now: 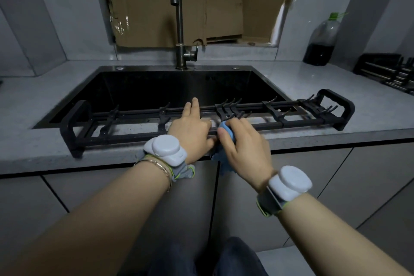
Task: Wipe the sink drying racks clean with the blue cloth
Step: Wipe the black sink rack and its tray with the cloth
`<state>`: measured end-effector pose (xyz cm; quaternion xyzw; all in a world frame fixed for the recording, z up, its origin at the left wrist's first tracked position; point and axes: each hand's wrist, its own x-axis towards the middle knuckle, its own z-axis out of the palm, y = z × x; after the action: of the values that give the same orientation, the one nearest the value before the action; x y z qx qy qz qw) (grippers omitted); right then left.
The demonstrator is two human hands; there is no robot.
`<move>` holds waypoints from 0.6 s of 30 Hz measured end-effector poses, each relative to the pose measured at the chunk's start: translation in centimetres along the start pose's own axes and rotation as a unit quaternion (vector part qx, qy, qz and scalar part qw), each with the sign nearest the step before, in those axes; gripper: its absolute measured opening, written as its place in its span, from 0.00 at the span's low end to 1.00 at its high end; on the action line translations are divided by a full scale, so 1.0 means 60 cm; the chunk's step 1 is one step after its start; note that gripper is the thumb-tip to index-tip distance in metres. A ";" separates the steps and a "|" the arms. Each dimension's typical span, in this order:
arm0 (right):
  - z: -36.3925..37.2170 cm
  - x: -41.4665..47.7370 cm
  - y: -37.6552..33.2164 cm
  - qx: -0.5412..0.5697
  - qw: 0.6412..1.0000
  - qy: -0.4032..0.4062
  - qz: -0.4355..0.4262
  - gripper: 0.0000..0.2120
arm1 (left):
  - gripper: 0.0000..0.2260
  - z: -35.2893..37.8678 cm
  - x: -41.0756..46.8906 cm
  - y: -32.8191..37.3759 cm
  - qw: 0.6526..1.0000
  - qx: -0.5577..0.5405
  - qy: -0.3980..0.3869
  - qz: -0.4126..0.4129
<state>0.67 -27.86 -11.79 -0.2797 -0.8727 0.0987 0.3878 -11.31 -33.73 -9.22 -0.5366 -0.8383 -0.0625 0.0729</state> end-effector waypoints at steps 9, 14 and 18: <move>0.011 -0.009 0.033 0.012 0.993 0.116 -0.032 0.12 | 0.25 0.007 -0.002 0.003 0.999 0.008 0.030 -0.011; 0.014 -0.010 0.033 0.008 0.992 0.113 -0.059 0.12 | 0.24 0.006 -0.003 0.004 0.999 0.008 0.031 -0.015; 0.013 -0.007 0.038 0.014 0.991 0.131 -0.037 0.12 | 0.24 0.006 -0.004 0.005 0.999 0.005 0.031 -0.015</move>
<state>1.29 -26.17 -13.47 -0.2525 -0.8225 0.0589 0.5063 -10.94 -33.73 -9.61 -0.5217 -0.8437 -0.0763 0.1007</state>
